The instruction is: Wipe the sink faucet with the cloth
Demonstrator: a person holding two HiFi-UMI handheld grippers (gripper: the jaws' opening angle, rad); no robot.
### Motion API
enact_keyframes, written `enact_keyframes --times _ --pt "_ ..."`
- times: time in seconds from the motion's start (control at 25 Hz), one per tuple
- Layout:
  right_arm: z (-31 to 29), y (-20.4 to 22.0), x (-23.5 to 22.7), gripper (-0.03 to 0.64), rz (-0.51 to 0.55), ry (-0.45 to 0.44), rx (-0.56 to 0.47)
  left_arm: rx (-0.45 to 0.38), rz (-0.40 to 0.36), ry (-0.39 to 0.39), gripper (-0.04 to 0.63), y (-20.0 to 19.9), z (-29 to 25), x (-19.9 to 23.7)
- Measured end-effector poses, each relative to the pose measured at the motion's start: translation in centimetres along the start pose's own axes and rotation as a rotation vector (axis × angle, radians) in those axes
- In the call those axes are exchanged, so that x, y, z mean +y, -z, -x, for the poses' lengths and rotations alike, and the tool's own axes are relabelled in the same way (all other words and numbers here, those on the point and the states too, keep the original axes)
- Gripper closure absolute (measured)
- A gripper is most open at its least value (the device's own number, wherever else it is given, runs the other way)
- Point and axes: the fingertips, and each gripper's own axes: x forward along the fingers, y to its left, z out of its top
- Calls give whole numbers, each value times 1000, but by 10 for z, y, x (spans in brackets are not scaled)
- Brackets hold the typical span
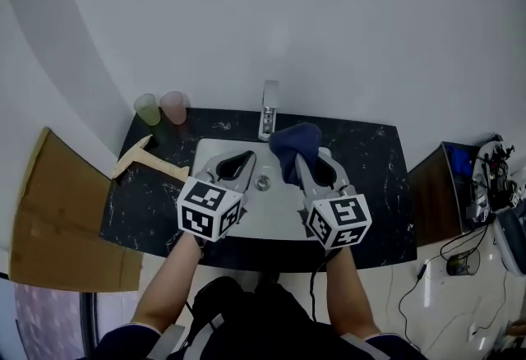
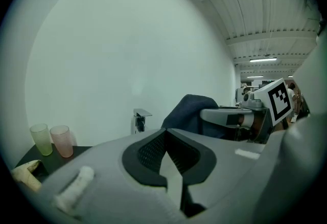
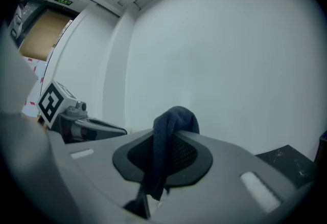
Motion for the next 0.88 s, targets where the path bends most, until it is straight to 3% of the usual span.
enact_keyframes --times 0.2,0.4,0.68,0.88 --pt "-16 -3 -8 569 -9 -7 -16 15 4 -12 592 1 -14 16" --pt "-25 -23 -23 569 36 44 -34 36 16 20 588 3 -34 26" --pt "-61 -57 -39 569 190 70 -46 87 26 61 471 23 -65 32" --pt "-97 -68 -38 569 265 14 -50 86 24 52 430 27 -80 40"
